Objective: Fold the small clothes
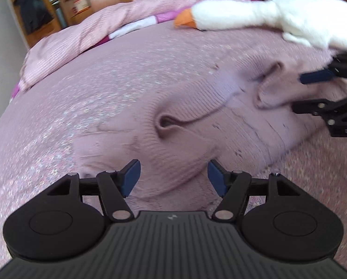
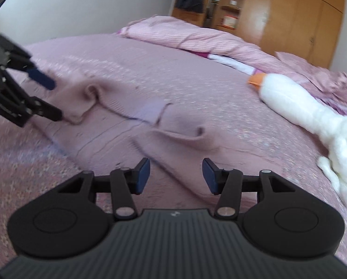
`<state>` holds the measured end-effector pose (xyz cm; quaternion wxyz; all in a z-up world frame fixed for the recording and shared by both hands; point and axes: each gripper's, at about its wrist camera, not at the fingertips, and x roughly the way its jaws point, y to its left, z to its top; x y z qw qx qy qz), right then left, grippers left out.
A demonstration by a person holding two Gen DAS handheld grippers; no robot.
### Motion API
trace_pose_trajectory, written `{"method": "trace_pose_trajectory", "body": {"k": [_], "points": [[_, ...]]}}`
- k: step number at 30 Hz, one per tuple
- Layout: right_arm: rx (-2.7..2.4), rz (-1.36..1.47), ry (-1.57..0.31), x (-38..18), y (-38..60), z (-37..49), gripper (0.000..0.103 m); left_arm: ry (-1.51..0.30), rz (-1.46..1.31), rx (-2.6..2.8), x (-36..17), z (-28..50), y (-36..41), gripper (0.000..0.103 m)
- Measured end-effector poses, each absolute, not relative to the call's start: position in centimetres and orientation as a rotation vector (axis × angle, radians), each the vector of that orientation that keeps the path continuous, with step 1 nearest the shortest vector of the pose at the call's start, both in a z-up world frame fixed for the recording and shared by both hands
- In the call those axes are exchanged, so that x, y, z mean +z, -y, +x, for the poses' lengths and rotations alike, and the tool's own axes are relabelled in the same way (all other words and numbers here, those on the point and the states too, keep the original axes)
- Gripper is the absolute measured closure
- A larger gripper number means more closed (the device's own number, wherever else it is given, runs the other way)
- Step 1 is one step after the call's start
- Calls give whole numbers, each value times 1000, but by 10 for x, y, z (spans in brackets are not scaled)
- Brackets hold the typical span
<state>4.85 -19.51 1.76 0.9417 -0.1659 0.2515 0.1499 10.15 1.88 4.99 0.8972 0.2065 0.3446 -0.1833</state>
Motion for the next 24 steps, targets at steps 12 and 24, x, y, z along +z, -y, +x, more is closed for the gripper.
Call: {"method": "trace_pose_trajectory", "body": {"k": [12, 24], "points": [[229, -257, -491, 13, 198, 73, 92, -616, 492, -336, 44, 114, -20, 84], [-43, -43, -458, 34, 279, 119, 92, -655, 188, -106, 58, 206, -85, 83]]}}
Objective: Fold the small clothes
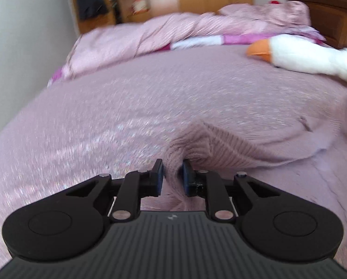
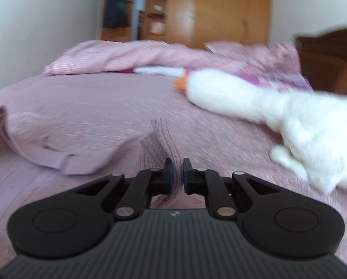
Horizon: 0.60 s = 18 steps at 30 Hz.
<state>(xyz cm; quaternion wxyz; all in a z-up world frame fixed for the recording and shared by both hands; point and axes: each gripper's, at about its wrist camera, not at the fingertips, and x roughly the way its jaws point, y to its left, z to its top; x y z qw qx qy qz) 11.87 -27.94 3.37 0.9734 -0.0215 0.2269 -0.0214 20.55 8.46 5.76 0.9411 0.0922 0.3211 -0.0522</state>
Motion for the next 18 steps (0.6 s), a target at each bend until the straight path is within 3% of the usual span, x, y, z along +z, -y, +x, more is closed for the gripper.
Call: {"method": "trace_pose_trajectory", "body": {"k": [3, 6, 7, 8, 10, 18], "points": [[-107, 51, -537, 18, 297, 136, 90, -733, 112, -49, 43, 228, -98, 69], [-162, 69, -595, 2, 306, 145, 88, -753, 60, 5, 32, 237, -114, 45], [-177, 69, -600, -3, 309, 145, 81, -750, 45, 22, 31, 237, -119, 38], [-191, 75, -596, -5, 310, 143, 69, -750, 32, 31, 30, 238, -123, 36], [-224, 91, -585, -6, 316, 139, 55, -754, 11, 35, 28, 237, -131, 32], [-246, 163, -531, 8, 333, 125, 53, -739, -19, 34, 40, 218, -140, 32]]}}
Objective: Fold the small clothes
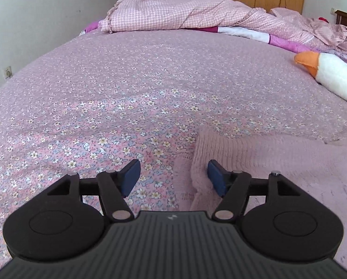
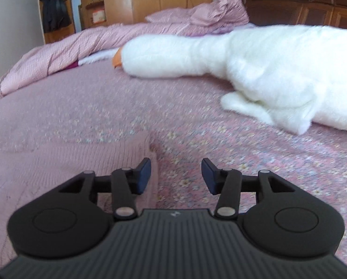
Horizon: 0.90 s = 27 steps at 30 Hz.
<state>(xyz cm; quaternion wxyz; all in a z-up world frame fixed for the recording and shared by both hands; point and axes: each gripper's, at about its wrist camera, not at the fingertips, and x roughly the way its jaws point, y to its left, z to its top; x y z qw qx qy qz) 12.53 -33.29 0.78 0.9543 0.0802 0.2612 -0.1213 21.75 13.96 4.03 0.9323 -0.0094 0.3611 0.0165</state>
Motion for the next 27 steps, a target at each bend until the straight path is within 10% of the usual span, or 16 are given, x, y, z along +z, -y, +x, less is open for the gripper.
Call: {"method": "trace_pose_trajectory", "body": {"k": [27], "points": [[-125, 306, -687, -9, 349, 165, 53, -812, 31, 28, 37, 163, -120, 24]]}}
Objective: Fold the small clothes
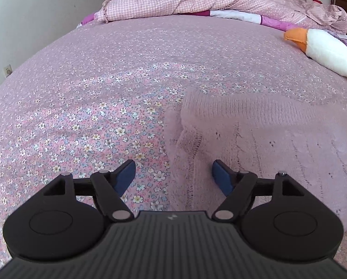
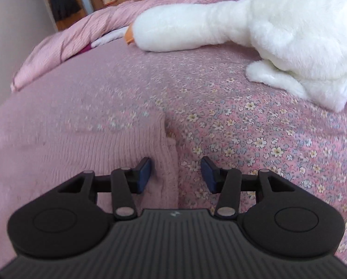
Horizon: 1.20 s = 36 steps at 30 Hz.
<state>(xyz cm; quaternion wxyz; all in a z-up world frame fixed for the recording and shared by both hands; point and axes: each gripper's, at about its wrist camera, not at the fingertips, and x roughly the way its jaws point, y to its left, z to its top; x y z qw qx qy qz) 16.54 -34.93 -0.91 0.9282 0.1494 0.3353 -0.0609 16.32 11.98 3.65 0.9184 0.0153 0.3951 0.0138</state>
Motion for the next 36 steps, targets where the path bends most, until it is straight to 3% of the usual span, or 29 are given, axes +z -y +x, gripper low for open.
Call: {"method": "trace_pose_trajectory", "body": {"k": [6, 10, 23, 36], "points": [[-141, 422, -638, 3, 354, 137, 52, -832, 31, 21, 54, 144, -115, 24], [-116, 529, -610, 7, 363, 105, 37, -865, 12, 25, 64, 131, -110, 24], [-20, 566, -720, -2, 359, 50, 33, -908, -21, 16, 78, 93, -94, 21], [61, 565, -746, -8, 349, 57, 30, -946, 0, 35, 68, 78, -84, 15]]}}
